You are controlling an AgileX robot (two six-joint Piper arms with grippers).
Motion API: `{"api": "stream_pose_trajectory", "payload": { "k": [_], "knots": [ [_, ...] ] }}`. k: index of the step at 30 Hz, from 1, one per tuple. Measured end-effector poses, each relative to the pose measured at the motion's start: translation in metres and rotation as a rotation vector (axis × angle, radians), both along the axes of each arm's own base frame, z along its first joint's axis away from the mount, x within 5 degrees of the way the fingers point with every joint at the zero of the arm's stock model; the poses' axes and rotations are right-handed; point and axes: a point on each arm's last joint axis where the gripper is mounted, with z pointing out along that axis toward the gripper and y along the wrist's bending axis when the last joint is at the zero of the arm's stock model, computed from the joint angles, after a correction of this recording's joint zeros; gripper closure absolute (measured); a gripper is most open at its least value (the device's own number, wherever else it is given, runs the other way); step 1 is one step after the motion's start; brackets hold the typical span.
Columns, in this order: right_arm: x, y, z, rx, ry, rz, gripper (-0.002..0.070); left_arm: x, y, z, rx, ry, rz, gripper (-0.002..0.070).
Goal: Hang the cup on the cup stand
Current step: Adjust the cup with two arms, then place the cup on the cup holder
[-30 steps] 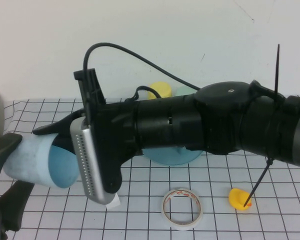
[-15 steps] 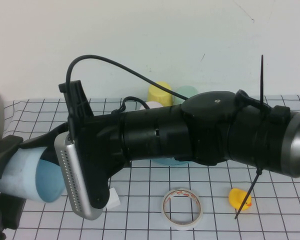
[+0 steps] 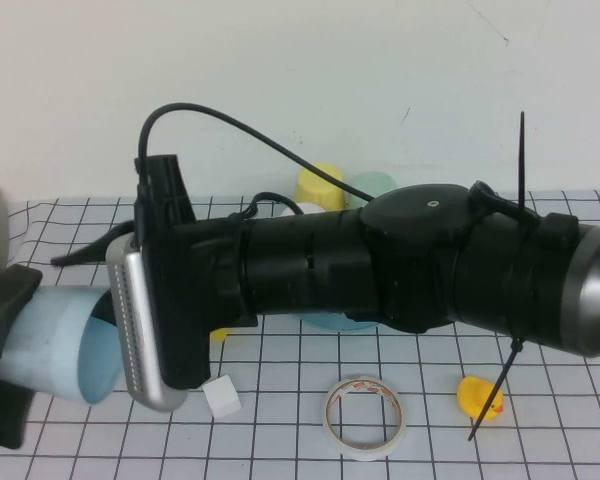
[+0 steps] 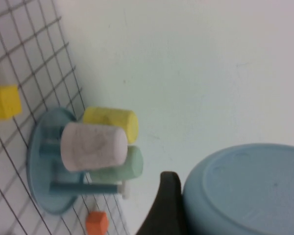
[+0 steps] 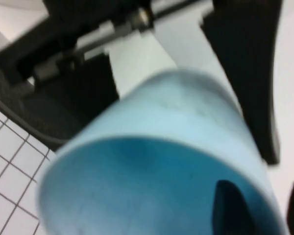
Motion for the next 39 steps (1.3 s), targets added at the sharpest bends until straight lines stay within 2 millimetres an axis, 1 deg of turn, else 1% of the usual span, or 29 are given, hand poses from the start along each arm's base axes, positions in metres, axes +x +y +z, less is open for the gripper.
{"api": "stream_pose_trajectory", "payload": {
  "k": [3, 5, 7, 11, 14, 16, 19, 22, 26, 29, 32, 34, 35, 36, 38, 39],
  "knots": [
    [0.003, -0.001, -0.001, -0.006, 0.021, -0.044, 0.0344, 0.001, 0.002, 0.002, 0.101, -0.044, 0.009, 0.0102],
    [0.004, -0.001, -0.001, -0.007, 0.026, -0.056, 0.0301, 0.001, 0.003, 0.002, 0.151, -0.06, 0.008, 0.0102],
    [0.004, -0.001, -0.001, -0.008, 0.028, -0.06, 0.0283, 0.001, 0.003, 0.002, 0.173, -0.067, 0.006, 0.0102],
    [0.007, -0.002, -0.002, -0.017, 0.027, -0.097, 0.0276, 0.002, 0.003, 0.003, 0.232, -0.093, 0.002, 0.0103],
    [0.015, -0.006, -0.002, -0.038, 0.02, -0.197, 0.0274, 0.002, 0.004, 0.005, 0.312, -0.137, 0.005, 0.0108],
    [0.021, -0.013, 0.004, -0.044, 0.021, -0.309, 0.0274, 0.003, 0.005, 0.008, 0.374, -0.178, 0.011, 0.0109],
    [0.026, -0.028, 0.022, -0.012, 0.042, -0.465, 0.0274, 0.003, 0.006, 0.013, 0.46, -0.248, 0.033, 0.0109],
    [0.025, -0.041, 0.042, 0.039, 0.063, -0.557, 0.0274, 0.004, 0.007, 0.018, 0.511, -0.299, 0.045, 0.0109],
    [0.024, -0.056, 0.06, 0.095, 0.089, -0.671, 0.0276, 0.004, 0.005, 0.032, 0.59, -0.381, 0.037, 0.0109],
    [0.022, -0.069, 0.071, 0.125, 0.109, -0.818, 0.0318, 0.003, 0.001, 0.044, 0.692, -0.463, 0.018, 0.0109],
    [0.015, -0.085, 0.075, 0.113, 0.099, -0.974, 0.043, 0.002, -0.003, 0.058, 0.805, -0.537, -0.016, 0.0109],
    [0.007, -0.095, 0.072, 0.084, 0.092, -1.049, 0.0545, 0.002, -0.006, 0.065, 0.88, -0.582, -0.032, 0.0109],
    [0.004, -0.099, 0.07, 0.072, 0.091, -1.074, 0.0592, 0.002, -0.007, 0.069, 0.916, -0.607, -0.036, 0.0109],
    [-0.001, -0.104, 0.067, 0.058, 0.092, -1.088, 0.0622, 0.003, -0.008, 0.072, 0.942, -0.621, -0.041, 0.0109],
    [-0.011, -0.113, 0.06, 0.045, 0.108, -1.1, 0.0652, 0.007, -0.011, 0.077, 1.003, -0.648, -0.053, 0.0109],
    [-0.024, -0.122, 0.055, 0.052, 0.139, -1.096, 0.0666, 0.012, -0.015, 0.081, 1.067, -0.671, -0.069, 0.0109]
  ]
}}
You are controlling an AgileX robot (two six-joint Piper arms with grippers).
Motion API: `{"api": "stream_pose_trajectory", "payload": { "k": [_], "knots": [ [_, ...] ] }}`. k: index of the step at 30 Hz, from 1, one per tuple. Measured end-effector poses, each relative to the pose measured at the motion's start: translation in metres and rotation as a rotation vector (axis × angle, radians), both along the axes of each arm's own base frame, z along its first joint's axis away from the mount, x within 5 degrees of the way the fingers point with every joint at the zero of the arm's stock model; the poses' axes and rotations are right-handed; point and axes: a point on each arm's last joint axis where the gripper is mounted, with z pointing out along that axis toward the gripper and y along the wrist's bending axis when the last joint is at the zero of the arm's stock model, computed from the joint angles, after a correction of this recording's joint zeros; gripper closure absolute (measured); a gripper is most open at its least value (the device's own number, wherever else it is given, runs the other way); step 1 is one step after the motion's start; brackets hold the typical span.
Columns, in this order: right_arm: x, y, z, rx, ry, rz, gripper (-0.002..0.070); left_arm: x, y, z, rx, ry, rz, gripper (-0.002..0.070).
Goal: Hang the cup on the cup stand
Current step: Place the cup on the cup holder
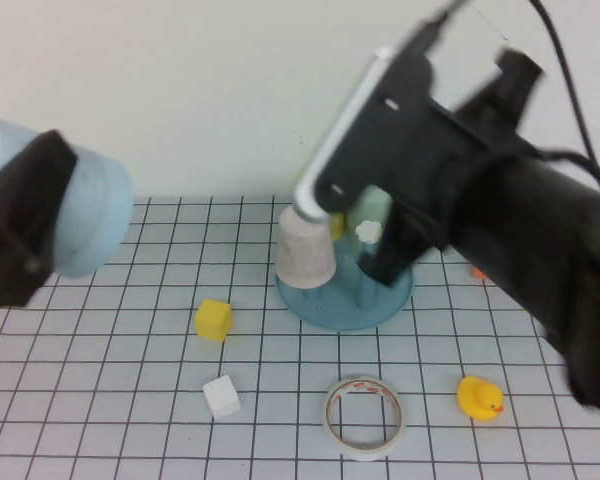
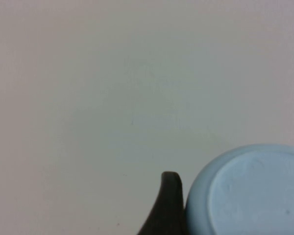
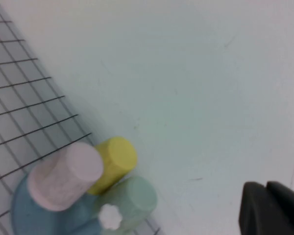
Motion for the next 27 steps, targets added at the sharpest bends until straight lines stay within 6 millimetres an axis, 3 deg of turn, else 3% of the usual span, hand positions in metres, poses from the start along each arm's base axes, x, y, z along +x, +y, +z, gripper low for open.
{"api": "stream_pose_trajectory", "payload": {
  "k": [9, 18, 27],
  "knots": [
    [-0.065, -0.041, -0.008, 0.292, 0.118, 0.13, 0.0677, 0.043, -0.026, 0.004, 0.349, -0.044, -0.047, 0.0109],
    [-0.108, -0.058, -0.014, 0.634, 0.343, 0.385, 0.0678, 0.1, -0.064, -0.013, 0.321, -0.004, -0.218, 0.0109],
    [-0.142, -0.069, -0.013, 0.711, 0.432, 0.664, 0.0678, 0.151, -0.099, -0.053, 0.2, 0.163, -0.395, 0.0109]
  ]
}}
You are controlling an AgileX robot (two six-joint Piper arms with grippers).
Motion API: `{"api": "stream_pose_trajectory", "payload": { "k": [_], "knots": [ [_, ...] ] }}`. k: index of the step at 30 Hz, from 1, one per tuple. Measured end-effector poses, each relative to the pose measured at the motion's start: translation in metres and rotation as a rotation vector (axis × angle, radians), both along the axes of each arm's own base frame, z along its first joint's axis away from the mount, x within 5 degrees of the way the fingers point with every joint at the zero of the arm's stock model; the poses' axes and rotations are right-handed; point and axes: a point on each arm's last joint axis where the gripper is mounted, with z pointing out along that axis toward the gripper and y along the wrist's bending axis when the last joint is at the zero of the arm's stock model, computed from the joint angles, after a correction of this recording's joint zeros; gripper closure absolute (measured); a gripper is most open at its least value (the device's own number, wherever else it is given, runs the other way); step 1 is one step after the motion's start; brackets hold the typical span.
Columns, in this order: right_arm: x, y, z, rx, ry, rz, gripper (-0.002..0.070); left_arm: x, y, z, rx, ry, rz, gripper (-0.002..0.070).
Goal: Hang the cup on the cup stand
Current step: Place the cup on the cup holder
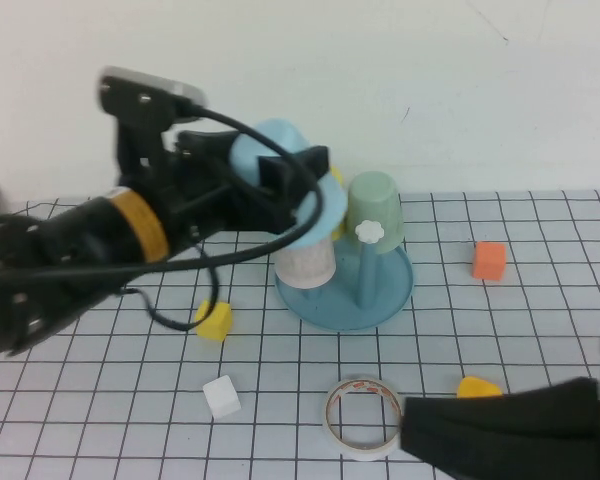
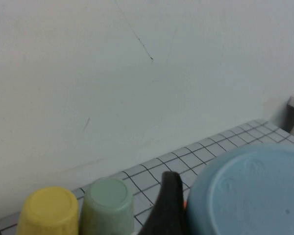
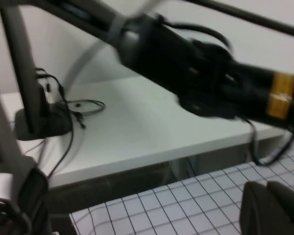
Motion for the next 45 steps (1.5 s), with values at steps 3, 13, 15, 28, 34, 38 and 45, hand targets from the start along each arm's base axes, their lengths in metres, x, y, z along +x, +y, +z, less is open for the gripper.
{"api": "stream_pose_trajectory", "payload": {
  "k": [3, 13, 15, 28, 34, 38, 45],
  "knots": [
    [-0.006, -0.009, 0.004, 0.032, -0.018, 0.009, 0.0678, 0.012, -0.015, -0.007, 0.027, 0.009, -0.042, 0.0109],
    [-0.009, -0.058, 0.029, 0.158, -0.083, -0.194, 0.0678, 0.06, -0.057, -0.031, 0.118, 0.0, -0.079, 0.0109],
    [-0.01, -0.069, 0.033, 0.186, -0.092, -0.239, 0.0678, 0.071, -0.061, -0.038, 0.123, 0.017, -0.065, 0.0109],
    [-0.015, -0.093, 0.041, 0.266, -0.102, -0.308, 0.0678, 0.104, -0.087, -0.08, 0.22, 0.046, -0.079, 0.011],
    [-0.015, -0.093, 0.041, 0.269, -0.096, -0.308, 0.0678, 0.11, -0.096, -0.092, 0.271, 0.043, -0.085, 0.011],
    [-0.015, -0.093, 0.041, 0.27, -0.095, -0.308, 0.0678, 0.113, -0.097, -0.102, 0.3, 0.054, -0.083, 0.0111],
    [-0.015, -0.094, 0.041, 0.269, -0.093, -0.317, 0.0678, 0.113, -0.097, -0.106, 0.328, 0.046, -0.088, 0.0111]
  ]
}}
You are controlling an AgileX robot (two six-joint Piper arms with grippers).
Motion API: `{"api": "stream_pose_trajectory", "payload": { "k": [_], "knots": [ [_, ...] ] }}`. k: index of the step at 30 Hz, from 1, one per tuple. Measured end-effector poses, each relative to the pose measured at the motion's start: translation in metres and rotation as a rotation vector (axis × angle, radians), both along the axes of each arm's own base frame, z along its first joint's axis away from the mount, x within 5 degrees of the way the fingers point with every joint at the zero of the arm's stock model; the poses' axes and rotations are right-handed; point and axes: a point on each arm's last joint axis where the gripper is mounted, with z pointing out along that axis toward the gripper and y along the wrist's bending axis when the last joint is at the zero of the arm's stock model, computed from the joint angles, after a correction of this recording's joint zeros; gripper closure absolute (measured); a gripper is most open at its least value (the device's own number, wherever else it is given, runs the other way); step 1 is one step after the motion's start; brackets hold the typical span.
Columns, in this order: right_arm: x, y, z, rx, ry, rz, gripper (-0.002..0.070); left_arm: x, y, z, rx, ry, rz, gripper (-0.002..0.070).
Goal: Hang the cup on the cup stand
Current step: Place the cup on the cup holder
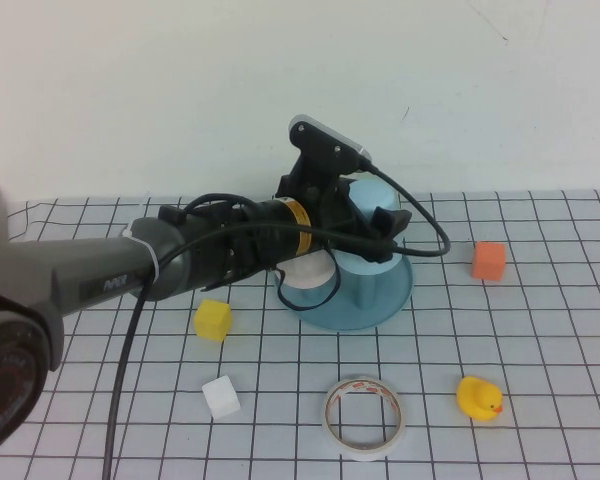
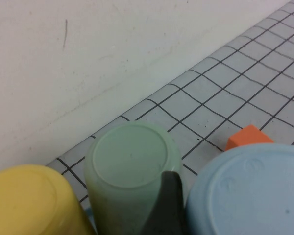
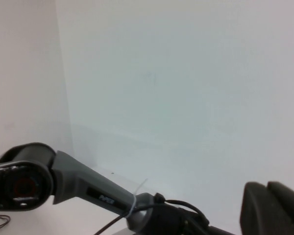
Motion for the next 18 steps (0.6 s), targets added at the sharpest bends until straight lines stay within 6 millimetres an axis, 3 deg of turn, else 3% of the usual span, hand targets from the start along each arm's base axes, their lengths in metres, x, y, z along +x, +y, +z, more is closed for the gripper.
{"api": "stream_pose_trajectory", "payload": {
  "k": [9, 18],
  "knots": [
    [0.008, -0.006, -0.007, -0.024, 0.037, -0.115, 0.0678, 0.0, 0.0, 0.0, 0.014, -0.011, -0.012, 0.0095],
    [0.022, -0.012, -0.037, -0.2, 0.049, -0.299, 0.0678, -0.001, 0.004, 0.008, 0.07, -0.032, 0.007, 0.0085]
  ]
}}
